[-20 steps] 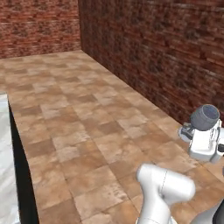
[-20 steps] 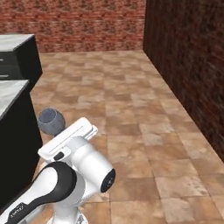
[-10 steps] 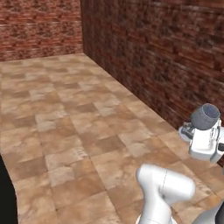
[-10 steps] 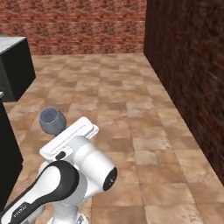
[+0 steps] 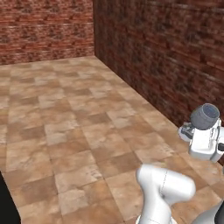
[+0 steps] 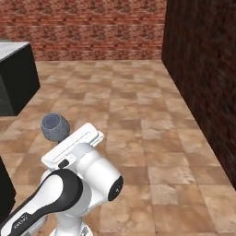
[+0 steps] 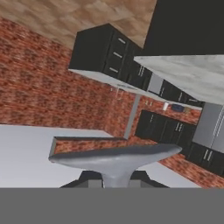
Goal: Retrieve the wine glasses from the counter and place one next to each plate.
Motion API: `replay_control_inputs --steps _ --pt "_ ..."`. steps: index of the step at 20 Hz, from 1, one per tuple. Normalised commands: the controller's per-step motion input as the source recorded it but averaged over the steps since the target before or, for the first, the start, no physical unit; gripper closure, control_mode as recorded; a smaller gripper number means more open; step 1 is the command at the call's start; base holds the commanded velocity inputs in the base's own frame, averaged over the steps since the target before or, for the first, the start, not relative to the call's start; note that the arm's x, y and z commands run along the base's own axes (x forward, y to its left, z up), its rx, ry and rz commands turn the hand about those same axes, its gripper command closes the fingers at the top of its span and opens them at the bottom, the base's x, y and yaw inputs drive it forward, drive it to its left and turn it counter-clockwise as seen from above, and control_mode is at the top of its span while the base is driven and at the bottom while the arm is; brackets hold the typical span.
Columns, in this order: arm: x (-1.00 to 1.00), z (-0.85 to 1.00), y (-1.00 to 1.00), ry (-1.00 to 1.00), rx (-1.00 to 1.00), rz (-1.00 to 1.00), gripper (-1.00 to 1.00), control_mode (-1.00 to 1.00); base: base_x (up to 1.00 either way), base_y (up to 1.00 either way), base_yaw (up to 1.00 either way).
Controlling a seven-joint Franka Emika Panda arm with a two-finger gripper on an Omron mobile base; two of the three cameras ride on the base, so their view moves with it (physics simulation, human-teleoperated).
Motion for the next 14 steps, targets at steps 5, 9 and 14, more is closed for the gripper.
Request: replay_control_inputs --steps 5,9,14 --pt "0.00 0.00 0.00 0.00 0.00 0.00 1.00 1.00 1.00 0.00 0.14" --pt "0.00 0.00 0.00 0.00 0.00 0.00 1.00 1.00 1.00 0.00 0.15" --pt "0.00 0.00 0.00 0.00 0.00 0.00 1.00 1.00 1.00 0.00 0.16"
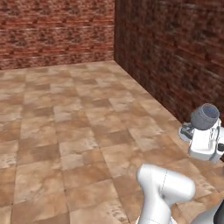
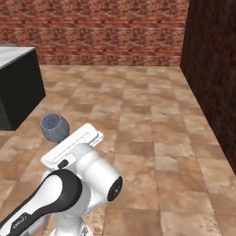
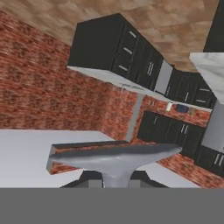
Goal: Retrieve the wine glasses from the counter and place one next to each plate.
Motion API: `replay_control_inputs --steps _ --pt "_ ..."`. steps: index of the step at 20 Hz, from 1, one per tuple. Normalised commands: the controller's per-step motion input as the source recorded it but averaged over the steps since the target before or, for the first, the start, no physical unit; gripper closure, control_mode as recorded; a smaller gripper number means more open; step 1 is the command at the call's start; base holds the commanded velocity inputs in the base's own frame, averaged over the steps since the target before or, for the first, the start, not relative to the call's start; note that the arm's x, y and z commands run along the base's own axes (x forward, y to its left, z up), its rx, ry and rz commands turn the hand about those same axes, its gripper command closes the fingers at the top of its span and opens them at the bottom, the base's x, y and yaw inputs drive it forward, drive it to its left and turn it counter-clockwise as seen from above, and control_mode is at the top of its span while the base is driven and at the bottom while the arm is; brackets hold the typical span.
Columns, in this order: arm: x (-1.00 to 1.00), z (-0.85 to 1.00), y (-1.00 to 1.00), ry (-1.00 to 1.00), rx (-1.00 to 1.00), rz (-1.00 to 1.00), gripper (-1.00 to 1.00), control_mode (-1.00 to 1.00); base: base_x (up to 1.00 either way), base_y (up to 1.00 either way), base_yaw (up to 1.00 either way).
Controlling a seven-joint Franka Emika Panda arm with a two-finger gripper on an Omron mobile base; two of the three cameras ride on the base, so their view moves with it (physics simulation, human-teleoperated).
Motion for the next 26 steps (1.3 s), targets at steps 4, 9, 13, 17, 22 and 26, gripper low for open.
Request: replay_control_inputs --steps 4,9,13,17,22,26 --pt "0.00 0.00 0.00 0.00 0.00 0.00 1.00 1.00 1.00 0.00 0.16" --pt "0.00 0.00 0.00 0.00 0.00 0.00 1.00 1.00 1.00 0.00 0.14" --pt "0.00 0.00 0.00 0.00 0.00 0.00 1.00 1.00 1.00 0.08 0.05" --pt "0.00 0.00 0.00 0.00 0.00 0.00 1.00 1.00 1.00 0.03 0.05" --pt "0.00 0.00 0.00 0.00 0.00 0.00 1.00 1.00 1.00 0.00 0.11" --pt "0.00 0.00 0.00 0.00 0.00 0.00 1.00 1.00 1.00 0.00 0.12"
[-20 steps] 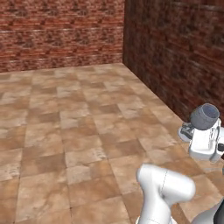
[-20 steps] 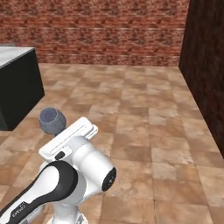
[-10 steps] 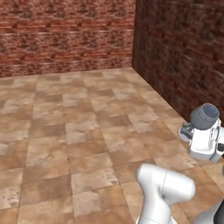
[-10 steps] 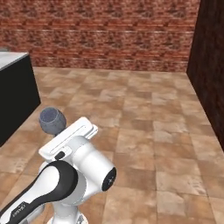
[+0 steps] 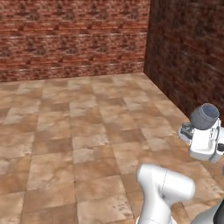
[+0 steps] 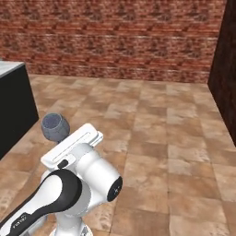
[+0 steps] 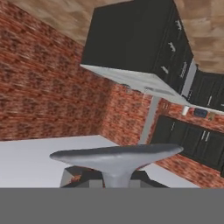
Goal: Retrieve the wine glasses from the counter and place one next to each plate.
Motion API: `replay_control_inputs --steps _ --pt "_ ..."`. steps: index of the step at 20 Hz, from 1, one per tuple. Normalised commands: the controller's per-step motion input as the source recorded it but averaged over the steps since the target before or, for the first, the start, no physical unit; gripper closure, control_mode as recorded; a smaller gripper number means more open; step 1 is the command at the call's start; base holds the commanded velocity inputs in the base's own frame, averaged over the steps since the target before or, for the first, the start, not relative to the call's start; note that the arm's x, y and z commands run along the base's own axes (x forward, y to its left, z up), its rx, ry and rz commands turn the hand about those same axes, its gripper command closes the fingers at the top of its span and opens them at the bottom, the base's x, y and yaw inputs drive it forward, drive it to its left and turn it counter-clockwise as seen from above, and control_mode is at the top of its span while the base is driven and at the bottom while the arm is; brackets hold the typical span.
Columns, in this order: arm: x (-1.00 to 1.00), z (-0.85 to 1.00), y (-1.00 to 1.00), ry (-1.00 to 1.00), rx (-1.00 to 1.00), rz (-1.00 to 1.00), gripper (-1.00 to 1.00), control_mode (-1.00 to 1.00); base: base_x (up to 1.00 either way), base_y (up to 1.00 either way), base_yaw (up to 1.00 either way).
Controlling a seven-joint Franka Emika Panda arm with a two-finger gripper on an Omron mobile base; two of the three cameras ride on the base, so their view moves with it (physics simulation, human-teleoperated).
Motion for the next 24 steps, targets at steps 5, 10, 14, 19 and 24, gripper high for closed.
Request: replay_control_inputs --steps 5,10,14,19,24 --pt "0.00 0.00 0.00 0.00 0.00 0.00 1.00 1.00 1.00 0.00 0.13" --pt "0.00 0.00 0.00 0.00 0.00 0.00 1.00 1.00 1.00 0.00 0.13" --pt "0.00 0.00 0.00 0.00 0.00 0.00 1.00 1.00 1.00 0.00 0.13" --pt "0.00 0.00 0.00 0.00 0.00 0.00 1.00 1.00 1.00 0.00 0.14" --pt "0.00 0.00 0.00 0.00 0.00 0.00 1.00 1.00 1.00 0.00 0.29"
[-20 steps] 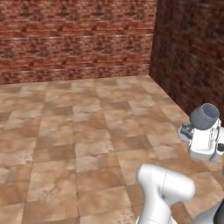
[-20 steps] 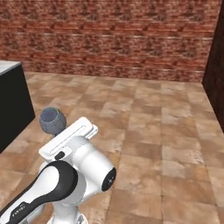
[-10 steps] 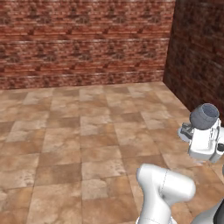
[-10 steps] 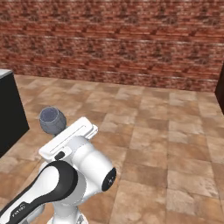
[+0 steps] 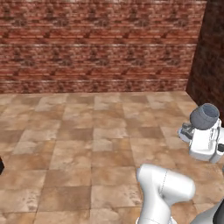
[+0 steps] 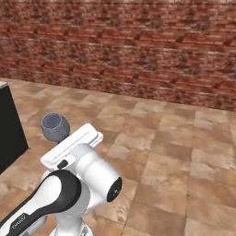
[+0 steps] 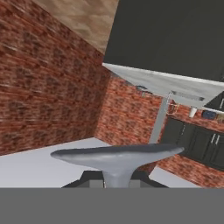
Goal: Retrieve the wine glasses from the counter and place one next to each plate.
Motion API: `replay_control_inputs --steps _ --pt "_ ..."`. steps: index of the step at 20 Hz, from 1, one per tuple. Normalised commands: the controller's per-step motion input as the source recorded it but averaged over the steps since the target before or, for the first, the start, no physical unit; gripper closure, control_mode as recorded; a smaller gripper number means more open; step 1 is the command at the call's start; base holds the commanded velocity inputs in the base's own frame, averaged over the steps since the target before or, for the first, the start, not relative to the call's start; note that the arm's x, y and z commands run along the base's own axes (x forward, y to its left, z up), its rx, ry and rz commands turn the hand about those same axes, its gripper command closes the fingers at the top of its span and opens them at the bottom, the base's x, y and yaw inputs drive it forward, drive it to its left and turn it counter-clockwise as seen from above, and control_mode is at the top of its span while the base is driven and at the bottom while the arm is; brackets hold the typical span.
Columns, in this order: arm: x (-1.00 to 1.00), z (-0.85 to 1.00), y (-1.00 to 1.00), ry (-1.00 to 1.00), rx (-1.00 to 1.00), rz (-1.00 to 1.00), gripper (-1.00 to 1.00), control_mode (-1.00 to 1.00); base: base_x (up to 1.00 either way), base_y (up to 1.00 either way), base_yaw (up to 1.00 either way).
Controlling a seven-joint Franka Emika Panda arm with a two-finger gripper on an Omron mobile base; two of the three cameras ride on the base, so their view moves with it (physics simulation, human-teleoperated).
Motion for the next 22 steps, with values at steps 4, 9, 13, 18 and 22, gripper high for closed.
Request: replay_control_inputs --steps 4,9,13,18,22 --pt "0.00 0.00 0.00 0.00 0.00 0.00 1.00 1.00 1.00 -0.06 0.53" --pt "0.00 0.00 0.00 0.00 0.00 0.00 1.00 1.00 1.00 -0.20 0.60" --pt "0.00 0.00 0.00 0.00 0.00 0.00 1.00 1.00 1.00 -0.54 0.49" --pt "0.00 0.00 0.00 0.00 0.00 0.00 1.00 1.00 1.00 -0.86 0.35" --pt "0.00 0.00 0.00 0.00 0.00 0.00 1.00 1.00 1.00 -0.43 0.31"
